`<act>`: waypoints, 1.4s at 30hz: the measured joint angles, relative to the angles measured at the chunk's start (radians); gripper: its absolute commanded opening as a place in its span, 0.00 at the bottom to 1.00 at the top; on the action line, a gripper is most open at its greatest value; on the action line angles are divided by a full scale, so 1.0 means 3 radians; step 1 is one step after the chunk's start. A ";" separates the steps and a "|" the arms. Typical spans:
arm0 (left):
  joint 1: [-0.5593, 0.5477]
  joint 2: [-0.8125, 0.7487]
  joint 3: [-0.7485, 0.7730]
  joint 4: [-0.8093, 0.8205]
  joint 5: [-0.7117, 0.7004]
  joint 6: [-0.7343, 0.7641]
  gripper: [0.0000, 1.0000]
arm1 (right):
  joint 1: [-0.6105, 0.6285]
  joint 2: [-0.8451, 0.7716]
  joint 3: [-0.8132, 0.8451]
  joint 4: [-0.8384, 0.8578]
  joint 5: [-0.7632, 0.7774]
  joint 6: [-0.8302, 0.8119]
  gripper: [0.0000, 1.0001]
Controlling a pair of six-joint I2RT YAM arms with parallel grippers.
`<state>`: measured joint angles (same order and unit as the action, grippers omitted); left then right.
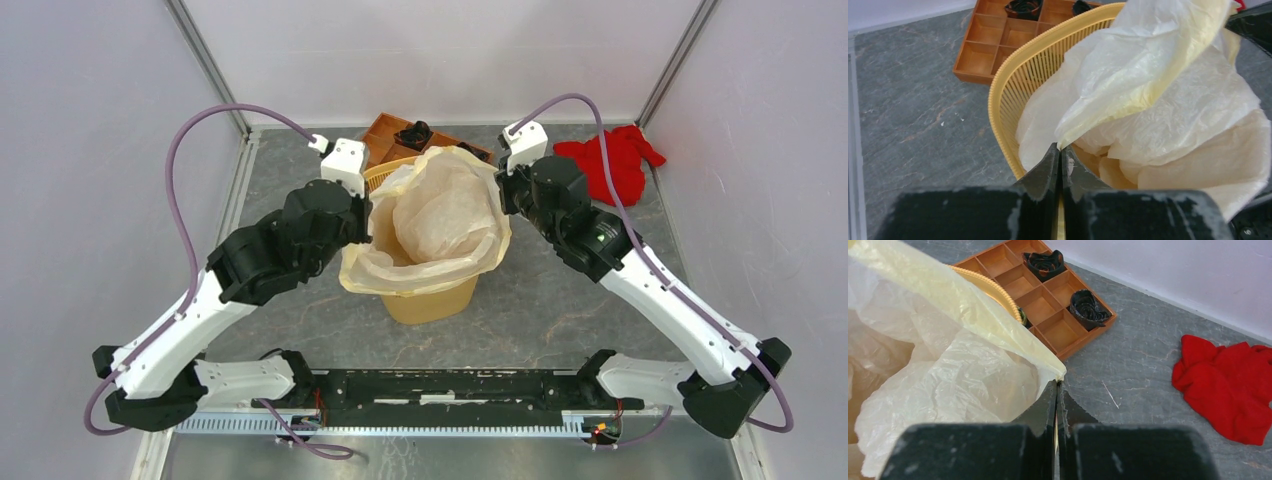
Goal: Put the trash bags into the trash bin
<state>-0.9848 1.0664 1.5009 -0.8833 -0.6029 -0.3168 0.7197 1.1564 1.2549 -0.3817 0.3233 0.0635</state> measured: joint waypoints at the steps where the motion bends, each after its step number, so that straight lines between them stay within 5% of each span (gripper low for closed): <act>1: 0.0051 0.0022 -0.0001 0.0003 0.0004 0.0000 0.03 | -0.0029 0.0015 0.0000 0.0005 -0.0032 0.0000 0.00; 11: 0.1785 0.0132 -0.0263 0.0300 0.1354 0.0060 0.03 | -0.0418 0.0292 -0.0001 0.0219 -0.0638 0.0009 0.00; 18: 0.2458 0.0290 -0.0444 0.0731 0.2061 0.0055 0.24 | -0.0603 0.0567 -0.0001 0.0423 -0.1067 0.0078 0.00; 30: 0.2778 0.0498 -0.0656 0.1237 0.2368 -0.0085 0.39 | -0.0744 0.0886 0.0034 0.0553 -0.1369 0.0161 0.00; 42: 0.2848 0.0778 -0.1057 0.1620 0.2668 -0.0296 0.33 | -0.0792 0.1191 -0.0024 0.0664 -0.1662 0.0225 0.00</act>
<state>-0.1303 1.2999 1.1839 -0.3973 0.1974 -0.4057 0.4820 1.5139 1.2476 -0.1825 -0.1753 0.1310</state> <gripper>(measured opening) 0.359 0.010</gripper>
